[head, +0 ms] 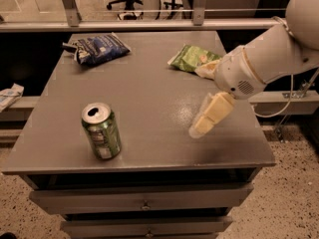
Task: Pick green can
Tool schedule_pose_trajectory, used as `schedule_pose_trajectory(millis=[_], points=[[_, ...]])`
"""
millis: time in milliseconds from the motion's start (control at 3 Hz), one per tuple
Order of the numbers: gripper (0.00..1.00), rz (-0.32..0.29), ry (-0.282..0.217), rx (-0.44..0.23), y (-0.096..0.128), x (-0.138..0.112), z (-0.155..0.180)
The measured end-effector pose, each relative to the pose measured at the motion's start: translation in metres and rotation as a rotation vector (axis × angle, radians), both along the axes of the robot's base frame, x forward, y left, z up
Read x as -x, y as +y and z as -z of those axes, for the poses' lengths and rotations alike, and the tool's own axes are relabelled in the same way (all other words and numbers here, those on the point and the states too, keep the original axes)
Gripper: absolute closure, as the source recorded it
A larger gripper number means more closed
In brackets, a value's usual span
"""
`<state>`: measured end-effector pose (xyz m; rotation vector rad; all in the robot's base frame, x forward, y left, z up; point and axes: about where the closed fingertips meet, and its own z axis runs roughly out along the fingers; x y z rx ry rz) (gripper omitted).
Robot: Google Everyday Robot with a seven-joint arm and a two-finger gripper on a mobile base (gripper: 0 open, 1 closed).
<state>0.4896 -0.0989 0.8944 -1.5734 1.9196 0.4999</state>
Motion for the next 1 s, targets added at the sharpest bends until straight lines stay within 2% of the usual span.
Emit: schedule_pose_trajectory(millis=[333, 667, 1000], points=[[0.0, -0.078, 0.024, -0.238, 0.056, -0.004, 0.016], [0.0, -0.146, 0.06, -0.383, 0.094, 0.006, 0.021], [0.0, -0.212, 0.091, -0.501, 0.132, 0.023, 0.025]])
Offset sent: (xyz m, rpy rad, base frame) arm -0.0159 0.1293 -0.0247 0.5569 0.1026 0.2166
